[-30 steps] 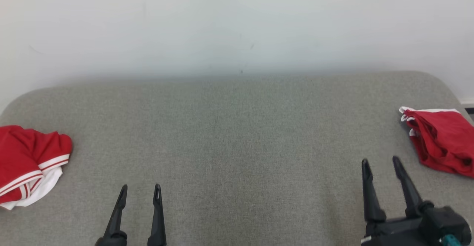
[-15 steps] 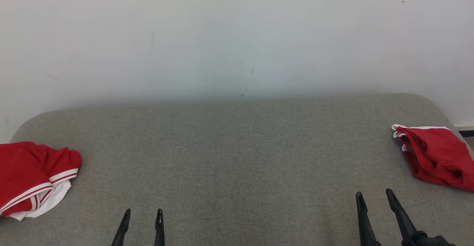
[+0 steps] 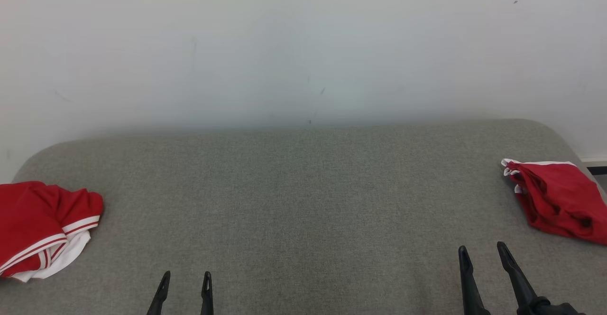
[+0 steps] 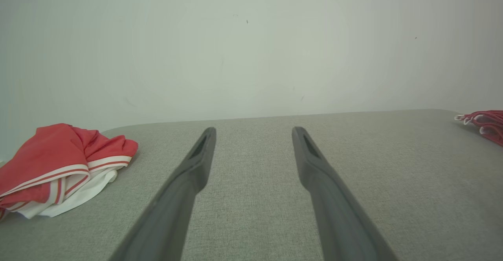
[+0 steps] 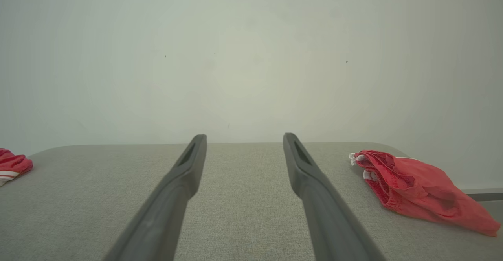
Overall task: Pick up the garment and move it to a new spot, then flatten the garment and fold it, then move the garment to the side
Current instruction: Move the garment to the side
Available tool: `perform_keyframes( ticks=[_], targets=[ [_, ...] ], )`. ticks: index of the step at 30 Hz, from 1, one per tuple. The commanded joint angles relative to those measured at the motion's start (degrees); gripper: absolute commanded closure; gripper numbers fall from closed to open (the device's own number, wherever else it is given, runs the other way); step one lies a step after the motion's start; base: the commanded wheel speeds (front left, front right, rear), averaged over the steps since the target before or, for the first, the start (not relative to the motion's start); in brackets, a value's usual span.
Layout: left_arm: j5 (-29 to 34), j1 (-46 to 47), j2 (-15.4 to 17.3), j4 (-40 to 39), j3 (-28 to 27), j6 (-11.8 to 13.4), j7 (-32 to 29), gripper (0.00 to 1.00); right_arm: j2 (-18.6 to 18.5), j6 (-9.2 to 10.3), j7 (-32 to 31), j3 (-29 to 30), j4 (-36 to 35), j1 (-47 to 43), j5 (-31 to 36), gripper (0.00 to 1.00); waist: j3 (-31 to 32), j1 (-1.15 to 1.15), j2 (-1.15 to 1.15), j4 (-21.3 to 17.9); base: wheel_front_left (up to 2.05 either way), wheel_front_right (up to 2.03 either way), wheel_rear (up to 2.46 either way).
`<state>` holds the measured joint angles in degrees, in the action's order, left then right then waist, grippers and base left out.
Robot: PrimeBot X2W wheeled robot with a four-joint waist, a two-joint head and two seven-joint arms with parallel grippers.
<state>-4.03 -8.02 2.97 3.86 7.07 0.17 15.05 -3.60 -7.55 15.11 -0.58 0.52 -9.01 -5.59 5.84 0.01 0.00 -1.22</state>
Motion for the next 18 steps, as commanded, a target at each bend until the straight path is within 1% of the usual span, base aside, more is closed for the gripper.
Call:
perform_keyframes(
  ticks=[1,18],
  targets=[
    [-0.1,-0.3,-0.1,0.0,0.1,0.1,0.2,0.0,0.1,0.14,0.0,0.2,-0.2,-0.4,0.3,0.0,0.0,-0.01,0.0,0.0,0.0,0.0,0.0],
    [-0.1,-0.6,-0.1,-0.3,-0.1,0.3,0.2,0.0,0.3,0.14,0.0,0.2,-0.3,-0.9,0.1,0.0,0.1,-0.01,0.0,0.1,0.0,0.0,0.0]
  ],
)
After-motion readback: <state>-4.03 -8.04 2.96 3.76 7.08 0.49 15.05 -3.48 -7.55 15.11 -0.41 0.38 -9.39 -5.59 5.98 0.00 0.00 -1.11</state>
